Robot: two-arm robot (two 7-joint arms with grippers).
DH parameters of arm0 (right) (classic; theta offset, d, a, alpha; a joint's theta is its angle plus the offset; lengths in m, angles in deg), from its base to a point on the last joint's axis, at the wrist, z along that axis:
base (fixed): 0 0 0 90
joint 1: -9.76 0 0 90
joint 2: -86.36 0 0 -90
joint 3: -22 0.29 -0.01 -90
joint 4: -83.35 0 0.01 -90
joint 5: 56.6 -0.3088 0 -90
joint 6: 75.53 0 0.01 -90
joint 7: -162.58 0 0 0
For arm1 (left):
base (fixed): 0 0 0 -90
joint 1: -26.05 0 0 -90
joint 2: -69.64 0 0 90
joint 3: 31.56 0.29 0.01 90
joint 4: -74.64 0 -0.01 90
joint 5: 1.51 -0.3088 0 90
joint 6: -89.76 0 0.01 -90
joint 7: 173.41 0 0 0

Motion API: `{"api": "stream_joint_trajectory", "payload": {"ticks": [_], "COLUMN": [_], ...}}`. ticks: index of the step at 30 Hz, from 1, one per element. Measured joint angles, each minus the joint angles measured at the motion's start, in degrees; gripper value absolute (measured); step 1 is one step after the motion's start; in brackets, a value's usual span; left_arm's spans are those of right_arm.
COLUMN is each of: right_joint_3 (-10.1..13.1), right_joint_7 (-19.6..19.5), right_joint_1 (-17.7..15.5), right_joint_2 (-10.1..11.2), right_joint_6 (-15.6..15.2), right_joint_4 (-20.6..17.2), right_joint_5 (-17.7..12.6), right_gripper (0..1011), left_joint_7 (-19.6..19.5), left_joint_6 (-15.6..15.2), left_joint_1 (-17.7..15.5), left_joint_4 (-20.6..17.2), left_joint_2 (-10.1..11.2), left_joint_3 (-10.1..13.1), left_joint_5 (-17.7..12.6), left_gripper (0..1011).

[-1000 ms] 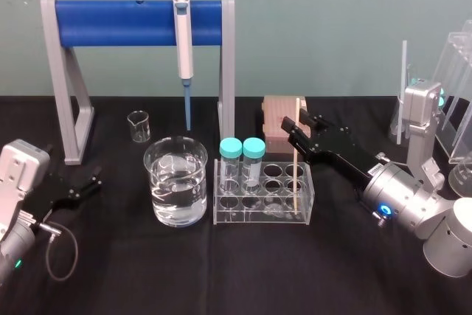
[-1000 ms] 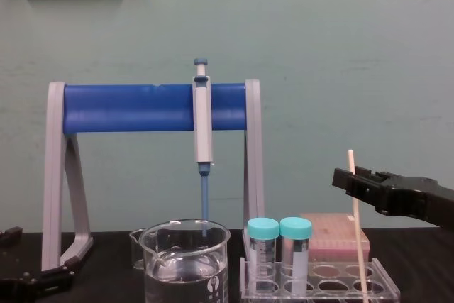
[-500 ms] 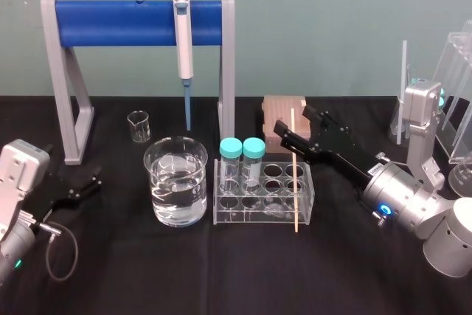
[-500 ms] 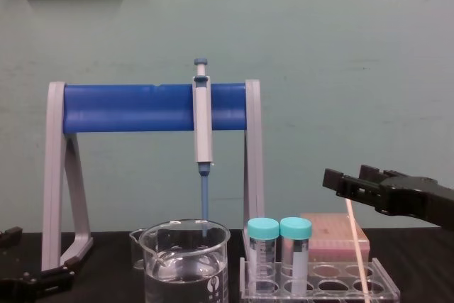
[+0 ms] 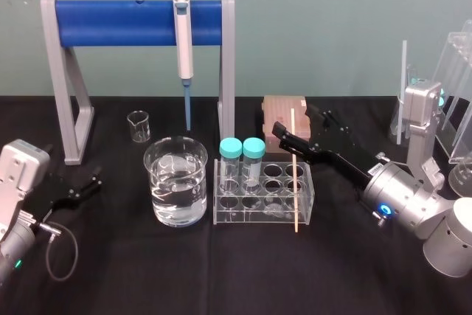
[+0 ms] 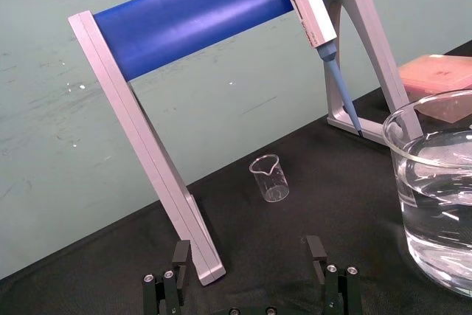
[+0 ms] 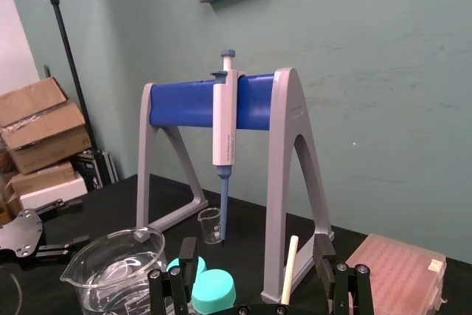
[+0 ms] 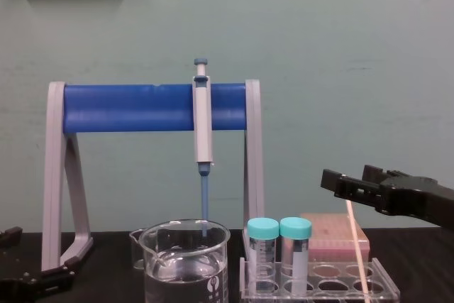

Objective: Hold the thermometer with one hand and immerse one end into the beaker, then reinsert it into the test tube rack.

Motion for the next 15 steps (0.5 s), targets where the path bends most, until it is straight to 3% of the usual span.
{"api": "stream_joint_trajectory", "payload": {"ticks": [7,11,12,14,15], "right_joint_3": [1.43,3.93,3.93,5.26,5.26], "right_joint_7": [-2.90,-9.59,-9.59,-15.07,-15.07], "right_joint_1": [-0.10,-0.55,-0.55,-1.11,-1.11], "right_joint_2": [-1.78,-4.35,-4.35,-5.79,-5.79], "right_joint_6": [2.15,4.43,4.43,3.95,3.95], "right_joint_4": [-0.85,-3.24,-3.24,-5.56,-5.56], "right_joint_5": [0.16,2.63,2.63,4.84,4.84], "right_gripper": [1002,1003,1003,1003,1002], "left_joint_7": [0.00,0.00,0.00,0.00,0.00], "left_joint_6": [0.00,0.00,0.00,0.00,0.00], "left_joint_1": [0.00,0.00,0.00,0.00,0.00], "left_joint_4": [0.00,0.00,0.00,0.00,0.00], "left_joint_2": [0.00,0.00,0.00,0.00,0.00], "left_joint_3": [0.00,0.00,0.00,0.00,0.00], "left_joint_5": [0.00,0.00,0.00,0.00,0.00], "left_gripper": [1004,1004,1004,1004,1004]}}
